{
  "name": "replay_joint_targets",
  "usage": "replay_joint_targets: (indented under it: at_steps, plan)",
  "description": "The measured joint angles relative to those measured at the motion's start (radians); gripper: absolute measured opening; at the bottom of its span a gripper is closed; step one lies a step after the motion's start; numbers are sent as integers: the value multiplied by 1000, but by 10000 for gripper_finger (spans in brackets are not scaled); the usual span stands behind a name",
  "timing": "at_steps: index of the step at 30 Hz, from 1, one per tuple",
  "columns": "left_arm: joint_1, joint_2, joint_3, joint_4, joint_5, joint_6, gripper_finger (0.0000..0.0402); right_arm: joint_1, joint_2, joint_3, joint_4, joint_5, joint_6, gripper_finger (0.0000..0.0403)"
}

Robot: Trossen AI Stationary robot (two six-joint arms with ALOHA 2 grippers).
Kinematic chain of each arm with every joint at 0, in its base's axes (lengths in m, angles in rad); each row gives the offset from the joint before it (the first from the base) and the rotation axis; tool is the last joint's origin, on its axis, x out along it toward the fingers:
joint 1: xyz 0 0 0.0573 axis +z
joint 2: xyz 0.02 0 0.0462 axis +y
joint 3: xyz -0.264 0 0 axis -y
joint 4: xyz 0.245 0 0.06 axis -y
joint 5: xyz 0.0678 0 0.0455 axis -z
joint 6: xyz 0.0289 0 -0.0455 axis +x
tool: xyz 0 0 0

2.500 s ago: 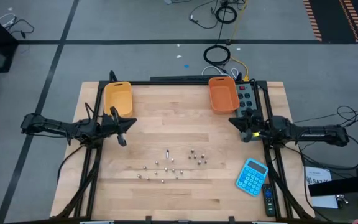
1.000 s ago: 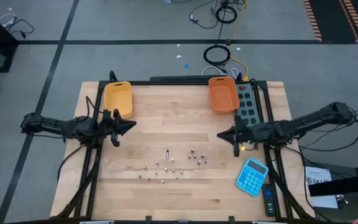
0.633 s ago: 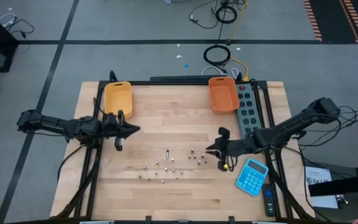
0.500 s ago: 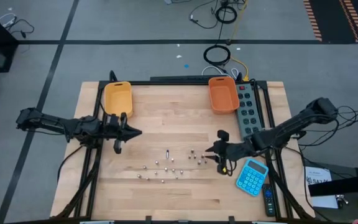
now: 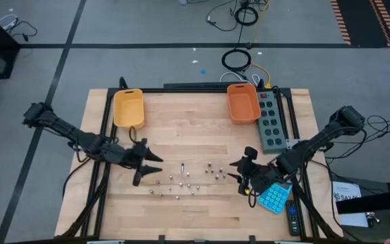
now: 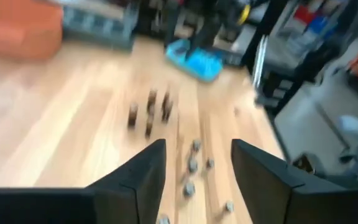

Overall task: Sort batteries
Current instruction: Put the silver battery into the yellow bin

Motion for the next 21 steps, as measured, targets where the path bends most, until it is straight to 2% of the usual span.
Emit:
replay_joint_targets:
  at_steps: [5,10,21]
  plan:
    - [-116,128,134,-187,-99,-61,173,54,0,0,-43,148,52,174]
    - [-208,223,241,-388,-149,-234,164,63,0,0,-79,254,69,174]
    - [-377,390,270,-474,-163,-732,164,91,0,0,-75,414,67,174]
